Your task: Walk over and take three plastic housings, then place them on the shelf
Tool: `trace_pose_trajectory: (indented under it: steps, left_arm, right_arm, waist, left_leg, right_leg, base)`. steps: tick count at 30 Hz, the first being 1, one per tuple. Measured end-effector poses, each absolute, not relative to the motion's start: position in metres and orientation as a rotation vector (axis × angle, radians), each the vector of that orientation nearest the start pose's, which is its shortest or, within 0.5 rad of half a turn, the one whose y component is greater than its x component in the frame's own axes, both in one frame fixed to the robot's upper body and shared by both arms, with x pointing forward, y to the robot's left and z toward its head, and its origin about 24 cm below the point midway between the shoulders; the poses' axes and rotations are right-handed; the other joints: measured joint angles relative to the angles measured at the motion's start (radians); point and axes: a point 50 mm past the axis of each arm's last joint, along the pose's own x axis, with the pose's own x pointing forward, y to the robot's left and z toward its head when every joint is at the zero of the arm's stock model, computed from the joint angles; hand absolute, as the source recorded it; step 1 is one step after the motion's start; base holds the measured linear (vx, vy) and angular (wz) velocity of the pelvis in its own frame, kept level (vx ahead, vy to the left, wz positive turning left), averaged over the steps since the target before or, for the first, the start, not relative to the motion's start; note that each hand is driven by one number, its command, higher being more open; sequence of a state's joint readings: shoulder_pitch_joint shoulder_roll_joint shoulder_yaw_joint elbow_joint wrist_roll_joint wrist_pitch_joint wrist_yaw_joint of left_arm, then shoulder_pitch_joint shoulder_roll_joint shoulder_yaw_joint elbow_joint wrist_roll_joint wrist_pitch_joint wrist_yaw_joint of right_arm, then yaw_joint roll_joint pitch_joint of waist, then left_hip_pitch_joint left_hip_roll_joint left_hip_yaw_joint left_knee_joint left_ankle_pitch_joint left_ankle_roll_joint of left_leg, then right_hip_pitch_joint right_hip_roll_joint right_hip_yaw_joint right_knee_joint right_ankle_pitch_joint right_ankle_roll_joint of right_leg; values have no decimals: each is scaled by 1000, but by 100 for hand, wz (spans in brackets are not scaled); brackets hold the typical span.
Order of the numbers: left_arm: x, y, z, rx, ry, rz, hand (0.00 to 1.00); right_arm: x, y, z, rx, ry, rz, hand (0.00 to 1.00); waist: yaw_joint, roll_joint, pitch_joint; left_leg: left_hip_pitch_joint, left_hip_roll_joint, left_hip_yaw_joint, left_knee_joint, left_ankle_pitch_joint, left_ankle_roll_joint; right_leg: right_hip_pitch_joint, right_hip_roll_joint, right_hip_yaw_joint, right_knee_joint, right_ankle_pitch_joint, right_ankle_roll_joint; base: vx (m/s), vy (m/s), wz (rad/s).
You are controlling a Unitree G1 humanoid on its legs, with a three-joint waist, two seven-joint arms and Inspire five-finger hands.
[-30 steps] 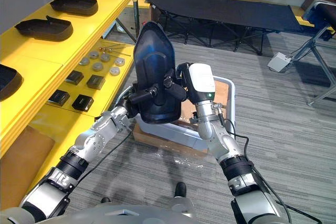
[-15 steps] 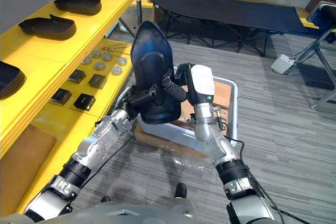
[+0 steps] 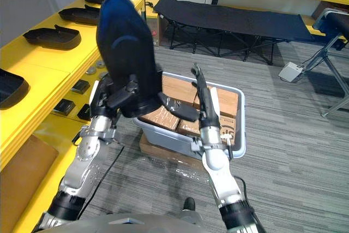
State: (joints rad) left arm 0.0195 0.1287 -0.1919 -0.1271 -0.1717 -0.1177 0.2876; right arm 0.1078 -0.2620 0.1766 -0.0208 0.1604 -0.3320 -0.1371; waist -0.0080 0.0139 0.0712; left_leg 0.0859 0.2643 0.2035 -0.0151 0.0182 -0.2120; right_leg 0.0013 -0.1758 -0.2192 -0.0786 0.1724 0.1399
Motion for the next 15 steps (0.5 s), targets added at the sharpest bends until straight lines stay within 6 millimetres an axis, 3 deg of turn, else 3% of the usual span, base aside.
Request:
trace_pose_trajectory:
  steps: [3,7,15]
  left_arm:
    - [227,167,57,54,-152,290,0]
    - [211,192,54,118,-181,494,0]
    - [202,195,64,57,-282,560,0]
  right_arm:
    - [209,-177,36,129,-142,3,100]
    - [195,-192,31,270,-139,-72,100]
    - [181,-196,21,359,-123,-185,100]
  waist:
    - [-1,0,0]
    - [6,-1,0]
    - [1,5,-17]
  left_leg:
    - [-4,0,0,-6,1,1]
    - [-9,0,0,-6,2,-3]
    - [-13,0,3,-6,-3,-4]
  right_leg:
    - [-4,0,-2,0,-4,-1]
    - [-10,0,-1,0,-4,-4]
    - [-16,0,2,0,-5,-2]
  base:
    - [0,0,0]
    - [0,0,0]
    - [0,0,0]
